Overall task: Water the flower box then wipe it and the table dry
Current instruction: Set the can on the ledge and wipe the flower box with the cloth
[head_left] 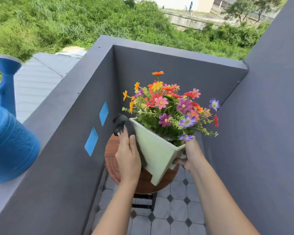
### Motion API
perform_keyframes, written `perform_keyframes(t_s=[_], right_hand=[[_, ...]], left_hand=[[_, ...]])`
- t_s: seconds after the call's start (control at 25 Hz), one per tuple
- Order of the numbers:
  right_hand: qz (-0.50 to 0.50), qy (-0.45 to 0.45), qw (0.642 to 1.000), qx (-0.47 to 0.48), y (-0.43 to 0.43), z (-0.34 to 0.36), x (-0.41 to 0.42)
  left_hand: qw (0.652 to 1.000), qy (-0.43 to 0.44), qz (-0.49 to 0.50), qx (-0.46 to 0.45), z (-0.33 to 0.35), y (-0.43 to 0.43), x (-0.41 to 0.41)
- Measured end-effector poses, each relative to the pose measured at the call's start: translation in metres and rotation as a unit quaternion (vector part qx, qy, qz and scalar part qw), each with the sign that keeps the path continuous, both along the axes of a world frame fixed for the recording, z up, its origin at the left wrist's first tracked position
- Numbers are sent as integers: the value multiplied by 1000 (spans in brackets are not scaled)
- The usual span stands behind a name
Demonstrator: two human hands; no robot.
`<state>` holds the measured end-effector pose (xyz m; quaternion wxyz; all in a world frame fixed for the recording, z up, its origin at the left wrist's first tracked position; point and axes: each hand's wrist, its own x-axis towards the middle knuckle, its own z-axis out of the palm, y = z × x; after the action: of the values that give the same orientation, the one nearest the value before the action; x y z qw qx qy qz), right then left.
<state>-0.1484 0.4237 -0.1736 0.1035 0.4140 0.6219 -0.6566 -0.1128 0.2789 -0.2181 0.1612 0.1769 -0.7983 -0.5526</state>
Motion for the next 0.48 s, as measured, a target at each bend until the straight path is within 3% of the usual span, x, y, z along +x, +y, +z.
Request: perform_keyframes(t_s=[0.08,0.24,0.32,0.36,0.48], right_hand=[[4,4,1000,-4,0,-5,0],[13,6,1000,-21,-2,-4,-3],[5,3,999,-34,0,-4,-3],[6,1,999,-35,1,-5,-2],[-13,-5,1000,-26,5,-7,2]], left_hand=[[998,-39,37,17,-1,8,10],[984,122,-122,-32,4,40,50],[975,150,-133,-98,2,35,37],[980,134,-101,-108,1,28,28],[999,-17,25,-9,-12,4,5]])
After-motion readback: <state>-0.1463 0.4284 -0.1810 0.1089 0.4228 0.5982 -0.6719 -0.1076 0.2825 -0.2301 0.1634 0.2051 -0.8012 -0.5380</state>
